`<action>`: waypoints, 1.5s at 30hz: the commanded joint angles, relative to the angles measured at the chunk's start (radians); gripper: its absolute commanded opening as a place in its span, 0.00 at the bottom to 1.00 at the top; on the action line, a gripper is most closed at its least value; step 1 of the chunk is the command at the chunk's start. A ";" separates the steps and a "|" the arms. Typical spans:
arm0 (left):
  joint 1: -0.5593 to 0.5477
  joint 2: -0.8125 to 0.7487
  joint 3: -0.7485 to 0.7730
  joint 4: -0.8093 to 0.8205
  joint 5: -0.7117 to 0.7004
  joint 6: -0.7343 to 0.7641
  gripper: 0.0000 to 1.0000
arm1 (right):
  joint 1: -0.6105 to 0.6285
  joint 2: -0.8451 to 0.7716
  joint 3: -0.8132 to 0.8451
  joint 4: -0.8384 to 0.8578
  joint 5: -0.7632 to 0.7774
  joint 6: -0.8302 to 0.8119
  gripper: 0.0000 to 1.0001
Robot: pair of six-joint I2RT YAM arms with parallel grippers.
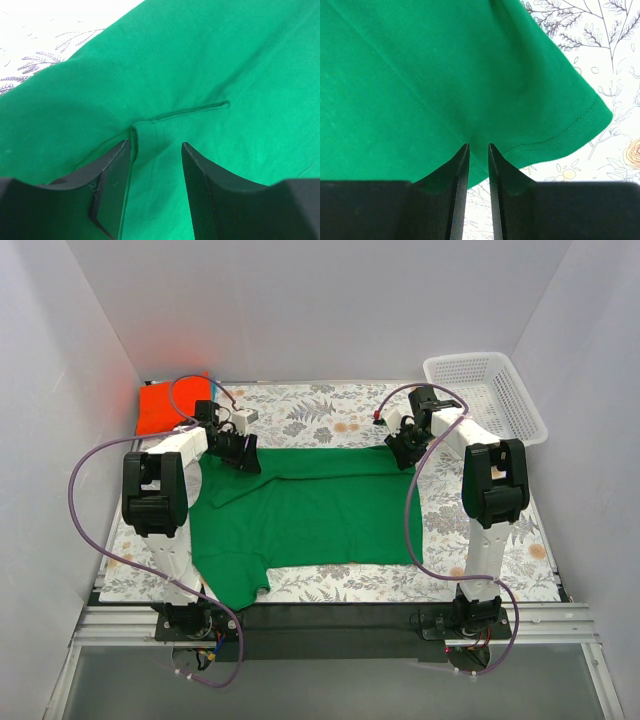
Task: Fold and stack the t-shirts
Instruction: Fold the tshirt
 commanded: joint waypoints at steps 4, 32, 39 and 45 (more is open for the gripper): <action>-0.007 0.004 0.015 0.019 0.023 -0.011 0.43 | 0.001 0.005 0.004 -0.018 0.005 0.002 0.27; -0.156 -0.359 -0.237 -0.217 0.075 0.156 0.19 | -0.002 -0.010 0.034 -0.027 0.016 -0.016 0.27; -0.024 -0.329 -0.029 -0.295 0.161 0.143 0.43 | -0.005 0.022 0.190 -0.027 -0.012 0.015 0.28; 0.184 -0.135 0.240 -0.147 0.111 -0.110 0.48 | -0.024 0.140 0.367 -0.024 0.012 0.067 0.37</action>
